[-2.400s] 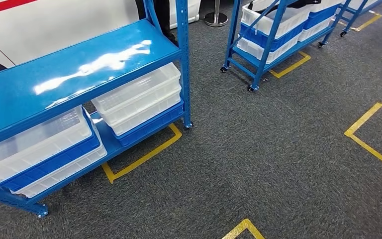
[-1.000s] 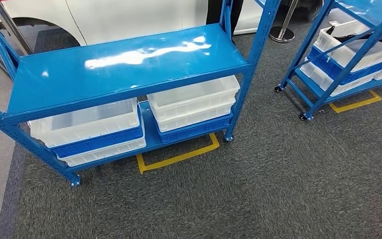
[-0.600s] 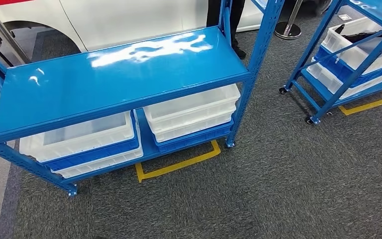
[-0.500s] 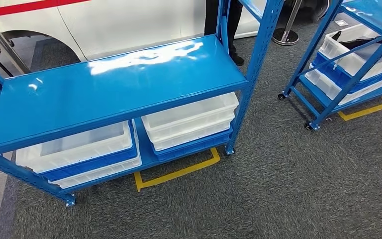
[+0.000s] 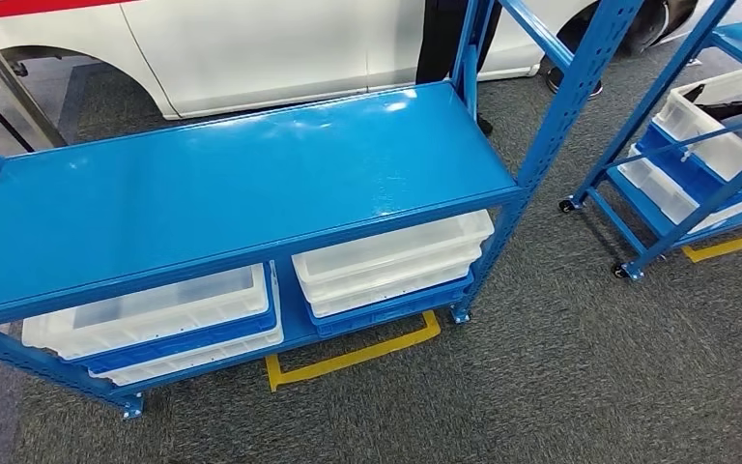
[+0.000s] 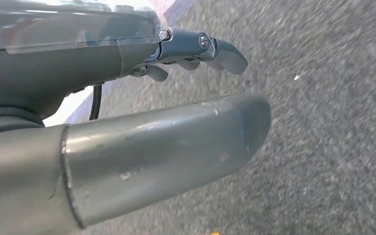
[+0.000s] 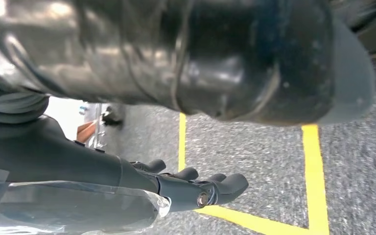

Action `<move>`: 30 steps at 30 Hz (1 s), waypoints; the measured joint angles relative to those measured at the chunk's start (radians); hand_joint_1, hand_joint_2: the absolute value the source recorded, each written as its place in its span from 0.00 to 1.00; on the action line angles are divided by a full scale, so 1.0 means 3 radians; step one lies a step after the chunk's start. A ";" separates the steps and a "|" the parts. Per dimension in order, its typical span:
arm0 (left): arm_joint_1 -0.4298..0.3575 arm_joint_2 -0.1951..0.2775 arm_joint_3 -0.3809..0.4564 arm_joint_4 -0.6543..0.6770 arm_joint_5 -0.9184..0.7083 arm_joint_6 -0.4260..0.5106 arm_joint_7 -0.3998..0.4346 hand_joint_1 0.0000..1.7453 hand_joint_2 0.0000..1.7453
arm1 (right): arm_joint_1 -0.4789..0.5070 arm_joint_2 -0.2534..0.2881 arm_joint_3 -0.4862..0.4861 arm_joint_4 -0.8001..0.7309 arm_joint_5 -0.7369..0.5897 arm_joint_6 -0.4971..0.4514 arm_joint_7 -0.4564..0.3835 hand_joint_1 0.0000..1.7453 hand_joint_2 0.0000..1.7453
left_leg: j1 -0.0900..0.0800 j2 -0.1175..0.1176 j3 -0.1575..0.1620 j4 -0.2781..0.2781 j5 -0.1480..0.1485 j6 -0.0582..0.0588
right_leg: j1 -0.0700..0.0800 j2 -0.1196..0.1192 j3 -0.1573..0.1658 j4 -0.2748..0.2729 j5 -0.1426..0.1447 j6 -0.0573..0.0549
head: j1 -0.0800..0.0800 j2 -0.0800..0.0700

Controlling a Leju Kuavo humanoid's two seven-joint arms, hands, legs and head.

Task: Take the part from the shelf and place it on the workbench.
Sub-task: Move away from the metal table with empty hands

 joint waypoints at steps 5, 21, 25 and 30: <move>0.0010 -0.0010 0.0000 0.0001 -0.0001 -0.0001 0.0006 0.00 0.00 | 0.0058 -0.0024 0.0000 0.0004 0.0004 0.0004 0.0003 0.00 0.00 | 0.0006 -0.0183 0.0088 0.0000 -0.0064 -0.0040 | 0.0010 0.0237 0.0028 -0.0704 0.0670 -0.0067 | 0.0001 0.0000; 0.0001 0.0005 0.0000 0.0001 -0.0009 0.0012 0.0021 0.00 0.00 | 0.0034 -0.0032 0.0000 0.0012 0.0026 0.0008 0.0005 0.00 0.00 | 0.0004 0.0368 0.0131 -0.0040 -0.0057 -0.0157 | 0.0012 -0.0322 0.0261 -0.0889 0.0568 -0.0086 | -0.0011 0.0000; 0.0016 0.0003 0.0000 0.0001 0.0005 0.0033 0.0031 0.00 0.00 | -0.0003 -0.0032 0.0000 0.0013 0.0006 -0.0056 0.0000 0.00 0.00 | 0.0011 0.0287 0.0146 -0.0076 -0.0055 -0.0064 | 0.0007 -0.0252 0.0273 -0.0838 0.0494 -0.0017 | -0.0007 0.0000; -0.0002 0.0001 0.0001 0.0001 0.0009 0.0048 0.0033 0.00 0.00 | 0.0017 -0.0032 -0.0001 0.0013 0.0006 -0.0075 -0.0008 0.00 0.00 | 0.0007 0.0202 0.0155 -0.0091 -0.0059 -0.0007 | -0.0005 -0.0019 -0.0208 0.0038 0.0139 0.0001 | -0.0004 0.0000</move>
